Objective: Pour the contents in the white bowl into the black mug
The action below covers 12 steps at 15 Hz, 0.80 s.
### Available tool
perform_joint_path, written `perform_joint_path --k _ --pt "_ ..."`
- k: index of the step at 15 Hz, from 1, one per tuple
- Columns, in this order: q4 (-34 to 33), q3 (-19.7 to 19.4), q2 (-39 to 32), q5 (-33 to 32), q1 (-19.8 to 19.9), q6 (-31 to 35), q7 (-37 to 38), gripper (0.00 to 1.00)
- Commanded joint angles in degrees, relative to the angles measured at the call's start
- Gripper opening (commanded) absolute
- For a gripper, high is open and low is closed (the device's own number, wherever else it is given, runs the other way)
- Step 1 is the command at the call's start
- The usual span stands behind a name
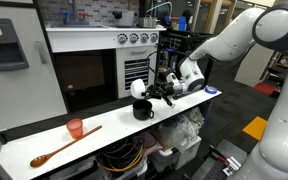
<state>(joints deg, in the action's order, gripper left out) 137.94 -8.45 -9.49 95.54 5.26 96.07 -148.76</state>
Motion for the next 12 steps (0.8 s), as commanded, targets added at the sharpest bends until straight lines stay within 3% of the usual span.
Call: perform_joint_path --k 1,12 --pt "0.9 -0.7 0.0 0.1 1.6 -3.3 -0.7 0.01" --pt "1.1 -1.7 -0.8 -0.7 2.8 -8.1 -0.8 0.01"
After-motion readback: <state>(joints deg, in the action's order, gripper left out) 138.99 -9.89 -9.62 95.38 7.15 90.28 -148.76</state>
